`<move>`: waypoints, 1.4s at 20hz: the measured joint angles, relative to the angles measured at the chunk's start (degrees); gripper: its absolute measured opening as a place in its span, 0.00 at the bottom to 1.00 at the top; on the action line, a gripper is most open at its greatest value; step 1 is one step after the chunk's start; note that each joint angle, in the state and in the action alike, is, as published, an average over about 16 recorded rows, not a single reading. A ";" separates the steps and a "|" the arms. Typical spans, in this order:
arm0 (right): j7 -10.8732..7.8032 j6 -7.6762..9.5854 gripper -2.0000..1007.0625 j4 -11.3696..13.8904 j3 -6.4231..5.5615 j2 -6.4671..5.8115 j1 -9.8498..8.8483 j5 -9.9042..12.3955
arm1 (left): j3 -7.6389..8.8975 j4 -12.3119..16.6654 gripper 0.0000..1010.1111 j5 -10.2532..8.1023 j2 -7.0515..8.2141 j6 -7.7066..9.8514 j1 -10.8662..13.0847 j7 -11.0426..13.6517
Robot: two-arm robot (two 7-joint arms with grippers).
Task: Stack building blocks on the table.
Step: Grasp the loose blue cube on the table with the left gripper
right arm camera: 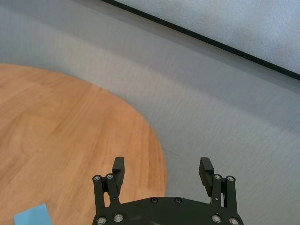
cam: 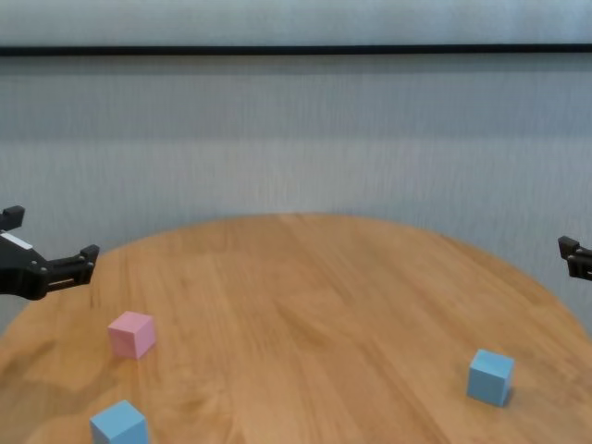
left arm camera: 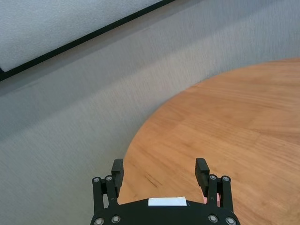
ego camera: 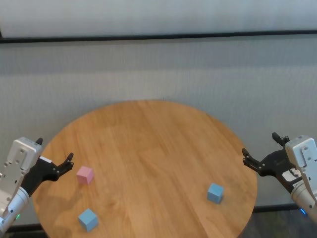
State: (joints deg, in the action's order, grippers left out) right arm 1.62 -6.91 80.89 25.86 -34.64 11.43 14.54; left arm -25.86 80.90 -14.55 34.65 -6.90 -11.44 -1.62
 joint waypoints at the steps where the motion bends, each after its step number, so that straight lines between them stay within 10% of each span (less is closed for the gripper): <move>1: 0.00 0.00 0.99 0.00 0.00 0.00 0.00 0.00 | 0.00 0.00 0.99 0.00 0.00 0.00 0.00 0.00; 28: 0.00 0.00 0.99 0.00 0.00 0.00 0.00 0.00 | 0.00 0.00 0.99 0.00 0.00 0.00 0.00 0.00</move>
State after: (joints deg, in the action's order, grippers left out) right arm 1.62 -6.91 80.89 25.86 -34.64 11.43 14.54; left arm -25.86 80.91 -14.55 34.65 -6.90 -11.44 -1.62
